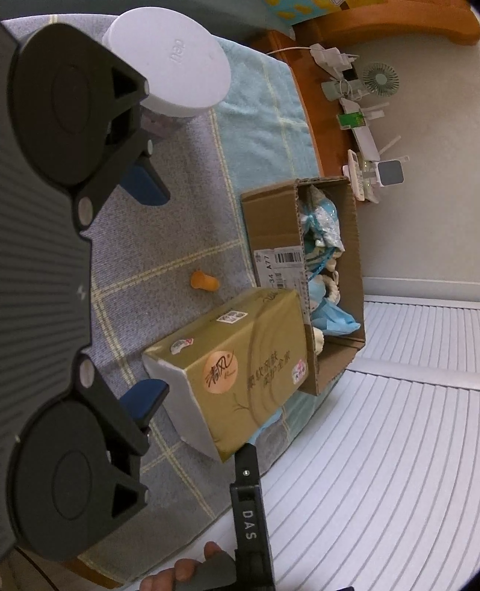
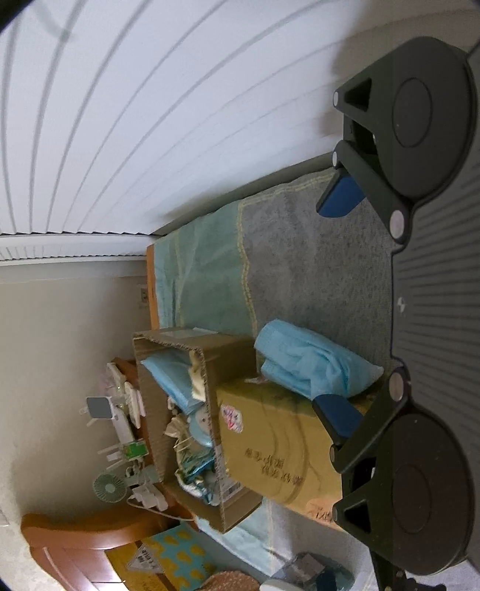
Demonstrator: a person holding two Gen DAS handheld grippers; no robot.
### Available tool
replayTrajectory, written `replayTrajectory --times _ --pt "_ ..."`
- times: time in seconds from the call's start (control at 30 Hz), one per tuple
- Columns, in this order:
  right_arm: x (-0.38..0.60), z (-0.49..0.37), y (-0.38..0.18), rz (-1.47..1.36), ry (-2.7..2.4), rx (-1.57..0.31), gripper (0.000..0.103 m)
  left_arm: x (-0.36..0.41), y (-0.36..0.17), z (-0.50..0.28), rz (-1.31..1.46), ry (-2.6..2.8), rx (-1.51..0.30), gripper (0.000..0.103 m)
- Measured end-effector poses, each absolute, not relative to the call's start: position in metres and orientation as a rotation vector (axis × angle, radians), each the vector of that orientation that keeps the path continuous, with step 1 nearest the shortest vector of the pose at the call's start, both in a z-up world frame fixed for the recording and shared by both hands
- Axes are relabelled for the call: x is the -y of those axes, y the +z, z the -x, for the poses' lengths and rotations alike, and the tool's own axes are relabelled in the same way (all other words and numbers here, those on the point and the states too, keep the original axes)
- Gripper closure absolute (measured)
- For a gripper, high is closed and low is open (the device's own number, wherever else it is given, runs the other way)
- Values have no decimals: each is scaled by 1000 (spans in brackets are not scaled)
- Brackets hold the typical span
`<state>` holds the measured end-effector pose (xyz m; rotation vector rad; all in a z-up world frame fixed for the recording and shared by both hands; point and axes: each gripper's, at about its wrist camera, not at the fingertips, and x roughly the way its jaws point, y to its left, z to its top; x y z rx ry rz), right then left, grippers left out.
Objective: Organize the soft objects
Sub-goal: 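Move the open right tool to the light blue face mask, then grasp the light blue face mask with the right tool while the left tool grasps the small orange toy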
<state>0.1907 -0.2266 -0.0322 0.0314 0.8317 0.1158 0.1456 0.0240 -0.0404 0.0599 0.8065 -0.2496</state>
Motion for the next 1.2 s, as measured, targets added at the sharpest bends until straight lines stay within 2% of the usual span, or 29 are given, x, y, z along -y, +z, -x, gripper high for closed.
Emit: replayTrajectory --times 0.4,0.67,0.97,1.07,1.2 --pt "237 -185 -29 7 -11 -823 0 -26 -41 -143 -55 -246 -805 3" --pt "229 -171 -17 17 102 -768 0 -27 -41 -141 -50 -253 -800 3" --pt "225 -179 -33 108 16 -813 3 -30 -43 -141 -58 -253 -802 3" --pt "226 -177 -33 130 -15 -806 6 -30 -44 -142 -55 -253 -805 3" --pt "226 -170 -29 112 14 -779 16 -28 -45 -142 -54 -265 -804 3"
